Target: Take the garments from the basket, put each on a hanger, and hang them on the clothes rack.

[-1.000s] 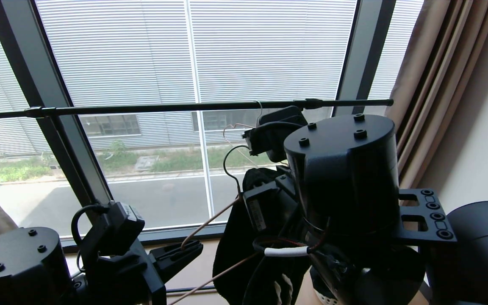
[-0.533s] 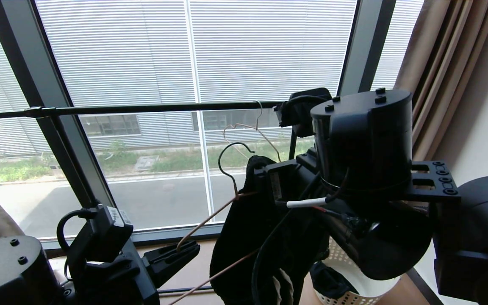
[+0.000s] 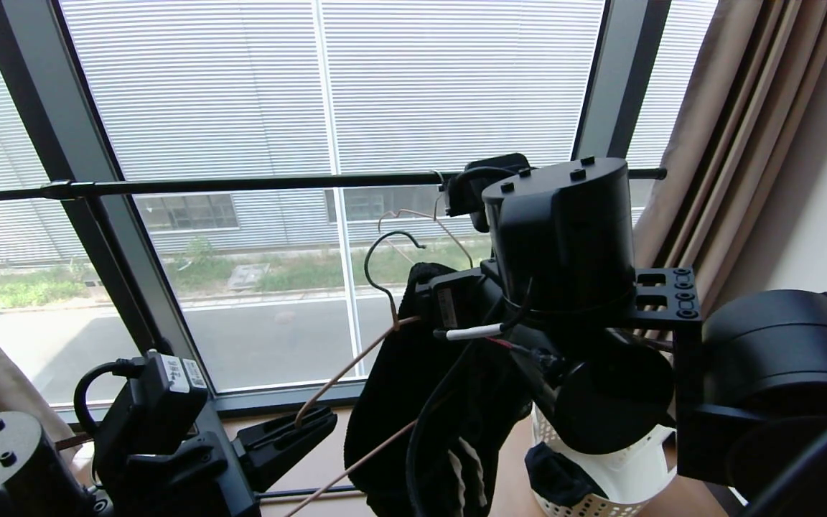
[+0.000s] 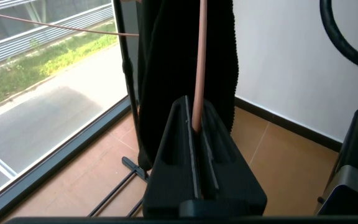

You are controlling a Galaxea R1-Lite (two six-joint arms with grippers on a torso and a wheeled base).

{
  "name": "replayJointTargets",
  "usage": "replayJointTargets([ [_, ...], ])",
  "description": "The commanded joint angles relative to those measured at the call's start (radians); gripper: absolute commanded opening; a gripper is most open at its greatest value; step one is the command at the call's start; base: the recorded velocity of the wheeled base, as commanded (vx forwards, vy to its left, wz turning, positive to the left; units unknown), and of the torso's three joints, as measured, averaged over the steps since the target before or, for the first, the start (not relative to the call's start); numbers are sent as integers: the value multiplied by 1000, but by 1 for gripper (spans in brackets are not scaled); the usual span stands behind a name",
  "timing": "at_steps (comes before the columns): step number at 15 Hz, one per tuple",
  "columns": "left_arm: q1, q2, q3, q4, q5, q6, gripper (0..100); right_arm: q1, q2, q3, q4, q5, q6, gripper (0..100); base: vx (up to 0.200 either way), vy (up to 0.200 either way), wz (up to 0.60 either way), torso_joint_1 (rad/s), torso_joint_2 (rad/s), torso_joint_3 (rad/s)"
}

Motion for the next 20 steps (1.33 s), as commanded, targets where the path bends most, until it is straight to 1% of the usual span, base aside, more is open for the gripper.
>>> replayJointTargets([
  [1,1,1,-3,-1,0,0,0,20,14,0,2,0,0,100,0,0,0,0,0,0],
  [3,2,5,-9,-1,0,-2,0,37,19,5,2,-2,1,100,0,0,0,0,0,0],
  [8,8,10,-14,-2,0,-5,0,40,-5,12,5,-9,1,100,0,0,0,0,0,0],
  [10,8,15,-18,-2,0,-5,0,60,-27,31,5,-9,0,100,0,0,0,0,0,0],
  [13,10,16,-23,-2,0,-5,0,60,-58,54,5,-9,0,100,0,0,0,0,0,0],
  [15,28,16,-24,-2,0,-5,0,60,-88,74,5,-8,-2,100,0,0,0,0,0,0],
  [20,28,13,-31,-2,0,-6,0,60,-127,123,6,-3,-5,100,0,0,0,0,0,0],
])
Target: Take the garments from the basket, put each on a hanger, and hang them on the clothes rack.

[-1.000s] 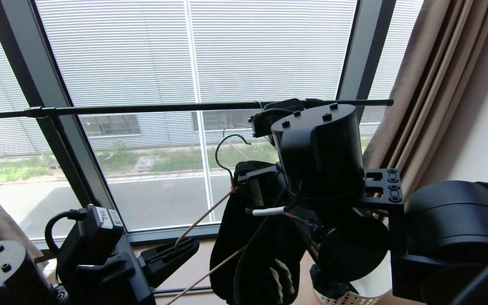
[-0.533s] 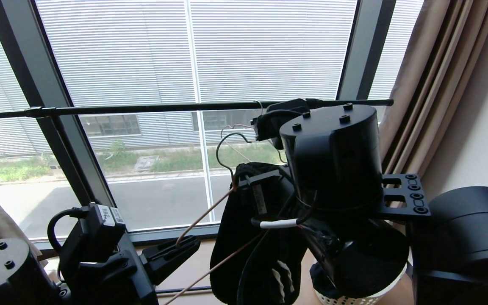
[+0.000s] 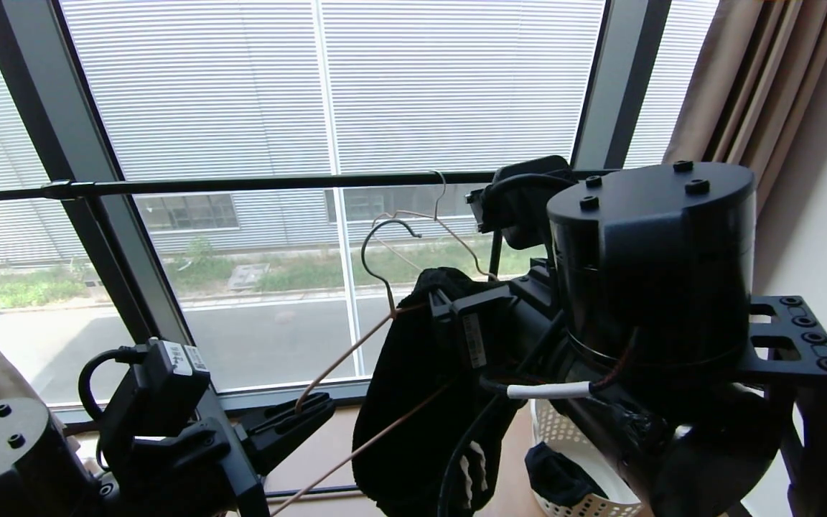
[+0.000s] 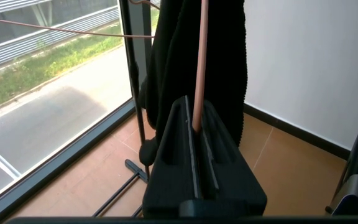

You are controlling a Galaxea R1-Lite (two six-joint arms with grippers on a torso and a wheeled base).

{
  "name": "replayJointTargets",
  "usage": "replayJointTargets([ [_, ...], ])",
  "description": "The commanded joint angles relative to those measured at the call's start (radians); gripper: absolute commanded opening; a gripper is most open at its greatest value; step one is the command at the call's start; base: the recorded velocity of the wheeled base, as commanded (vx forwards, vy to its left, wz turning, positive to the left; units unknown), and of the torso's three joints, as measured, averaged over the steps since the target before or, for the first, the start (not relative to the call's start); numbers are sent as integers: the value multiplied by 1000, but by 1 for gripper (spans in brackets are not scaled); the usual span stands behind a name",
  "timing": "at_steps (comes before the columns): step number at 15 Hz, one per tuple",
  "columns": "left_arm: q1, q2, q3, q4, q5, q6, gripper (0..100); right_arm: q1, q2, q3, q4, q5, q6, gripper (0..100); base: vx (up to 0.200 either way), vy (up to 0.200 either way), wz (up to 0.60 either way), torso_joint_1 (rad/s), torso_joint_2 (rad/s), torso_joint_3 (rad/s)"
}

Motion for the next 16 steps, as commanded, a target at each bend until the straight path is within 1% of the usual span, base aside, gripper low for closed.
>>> replayJointTargets([
  [1,0,-1,-6,-1,0,-1,0,1,-16,16,-1,0,0,100,0,0,0,0,0,0],
  [3,0,0,-6,-14,0,-1,0,1,-23,35,-2,3,-18,100,0,0,0,0,0,0],
  [6,0,2,-6,-22,0,-1,0,4,-26,42,-2,6,-25,100,0,0,0,0,0,0],
  [8,0,2,-3,-22,0,-3,0,4,-57,75,-1,45,-34,100,0,0,0,0,0,0],
  [9,0,0,-2,-22,0,-3,0,4,-78,90,-1,68,-52,100,0,0,0,0,0,0],
  [10,1,-1,1,-22,-1,-3,0,-6,-114,113,-1,111,-84,100,0,0,0,0,0,0],
  [11,1,-1,1,-22,-1,-3,0,-6,-114,113,-1,111,-84,100,0,0,0,0,0,0],
  [12,31,-3,1,-22,-14,-3,0,-128,-230,179,-1,359,-227,100,0,0,0,0,0,0],
  [13,44,-3,1,-21,-35,-1,0,-196,-270,197,2,483,-293,100,0,0,0,0,0,0],
  [14,58,-1,1,-21,-60,-1,0,-257,-289,200,4,571,-341,100,0,0,0,0,0,0],
  [15,83,-3,3,-21,-113,-3,0,-368,-301,200,19,730,-413,100,0,0,0,0,0,0],
  [16,95,-3,5,-21,-138,-1,0,-424,-307,191,41,836,-440,100,0,0,0,0,0,0],
])
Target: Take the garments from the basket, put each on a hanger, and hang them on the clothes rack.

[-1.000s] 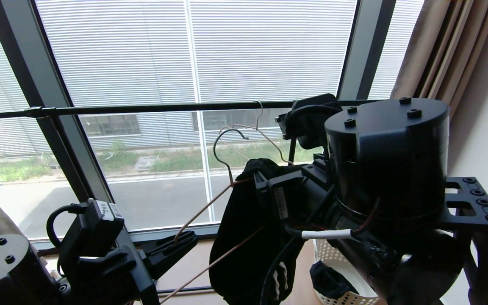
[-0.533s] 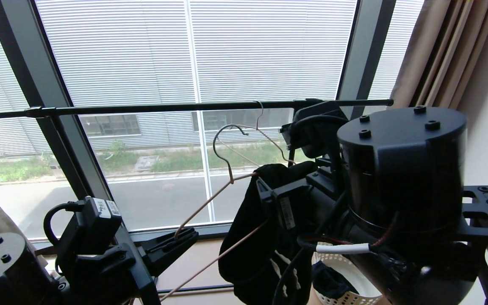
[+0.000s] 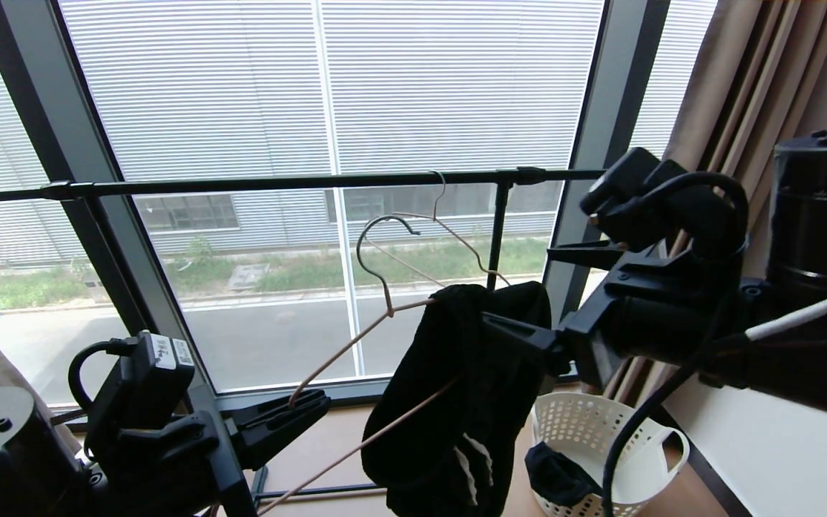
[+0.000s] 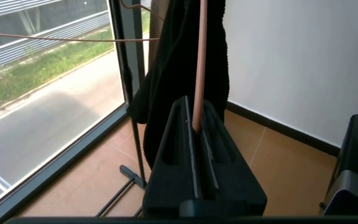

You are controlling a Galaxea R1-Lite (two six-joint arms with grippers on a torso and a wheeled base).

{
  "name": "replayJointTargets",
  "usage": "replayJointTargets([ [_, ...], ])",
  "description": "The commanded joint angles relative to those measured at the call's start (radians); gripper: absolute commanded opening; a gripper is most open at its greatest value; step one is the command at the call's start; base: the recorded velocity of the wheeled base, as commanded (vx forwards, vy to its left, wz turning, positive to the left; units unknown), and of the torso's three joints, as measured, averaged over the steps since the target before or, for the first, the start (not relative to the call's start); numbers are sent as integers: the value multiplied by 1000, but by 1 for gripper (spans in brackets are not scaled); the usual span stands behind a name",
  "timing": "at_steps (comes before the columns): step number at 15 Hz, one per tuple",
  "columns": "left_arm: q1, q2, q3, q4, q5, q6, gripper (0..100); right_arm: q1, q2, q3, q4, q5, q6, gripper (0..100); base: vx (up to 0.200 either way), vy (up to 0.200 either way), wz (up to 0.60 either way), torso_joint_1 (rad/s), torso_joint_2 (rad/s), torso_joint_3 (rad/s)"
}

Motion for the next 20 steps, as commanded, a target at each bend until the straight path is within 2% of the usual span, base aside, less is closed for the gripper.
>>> replayJointTargets([
  [1,31,0,3,0,-24,0,0,-180,-74,0,55,227,-88,100,0,0,0,0,0,0],
  [3,53,-1,6,0,-77,0,0,-258,-69,-29,133,400,-188,100,0,0,0,0,0,0],
  [5,68,-3,9,0,-120,2,0,-298,-52,-68,219,532,-266,100,0,0,0,0,0,0],
  [6,70,-3,12,0,-142,2,0,-324,-14,-118,293,615,-352,100,0,0,0,0,0,0],
  [7,70,-4,12,0,-151,2,0,-332,4,-137,317,635,-386,100,0,0,0,0,0,0],
  [8,70,-4,12,0,-151,2,0,-332,4,-137,317,635,-386,100,0,0,0,0,0,0],
  [9,70,-4,9,-2,-218,2,0,-372,106,-241,449,738,-554,100,0,0,0,0,0,0],
  [10,68,-4,3,-2,-234,2,0,-382,141,-291,529,779,-617,100,0,0,0,0,0,0],
  [12,64,-4,-5,-3,-235,3,0,-419,205,-362,644,843,-705,100,0,0,0,0,0,0],
  [20,48,-4,-3,-17,-235,5,0,-398,356,-463,664,860,-702,100,0,0,0,0,0,0],
])
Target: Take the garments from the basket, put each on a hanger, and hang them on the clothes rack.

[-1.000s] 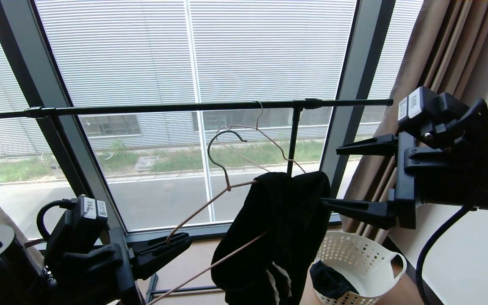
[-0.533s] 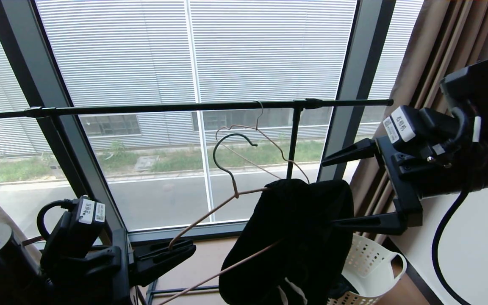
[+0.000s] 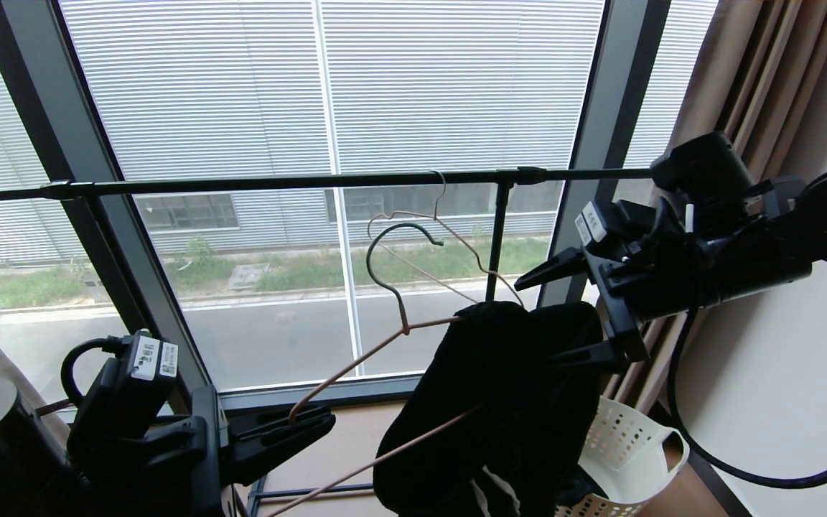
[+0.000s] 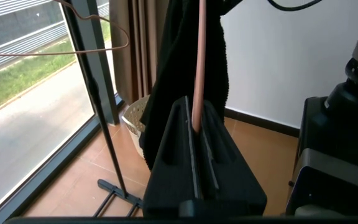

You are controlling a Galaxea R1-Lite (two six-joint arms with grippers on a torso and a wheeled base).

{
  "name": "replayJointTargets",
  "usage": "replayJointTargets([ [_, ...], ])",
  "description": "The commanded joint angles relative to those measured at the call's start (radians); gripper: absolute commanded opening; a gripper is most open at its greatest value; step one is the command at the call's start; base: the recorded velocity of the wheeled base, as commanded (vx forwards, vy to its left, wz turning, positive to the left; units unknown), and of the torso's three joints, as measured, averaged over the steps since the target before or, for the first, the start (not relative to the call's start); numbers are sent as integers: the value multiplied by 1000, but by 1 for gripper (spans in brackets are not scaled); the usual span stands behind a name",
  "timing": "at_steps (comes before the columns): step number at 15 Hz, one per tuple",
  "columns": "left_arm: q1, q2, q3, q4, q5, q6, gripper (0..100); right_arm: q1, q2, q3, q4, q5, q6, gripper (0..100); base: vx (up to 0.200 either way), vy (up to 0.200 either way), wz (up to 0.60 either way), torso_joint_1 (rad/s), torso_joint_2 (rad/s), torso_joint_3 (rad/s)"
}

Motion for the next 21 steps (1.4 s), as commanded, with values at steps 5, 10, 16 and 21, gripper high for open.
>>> replayJointTargets([
  [5,-4,0,8,-1,0,2,0,48,153,-147,3,-9,34,100,0,0,0,0,0,0],
  [10,-4,1,8,-1,0,2,0,107,172,-184,4,-17,49,100,0,0,0,0,0,0],
  [16,-4,6,8,-1,0,2,0,180,169,-223,70,-41,83,100,0,0,0,0,0,0],
  [21,0,9,8,-1,1,0,0,186,161,-218,93,-43,83,0,0,0,0,0,0,0],
])
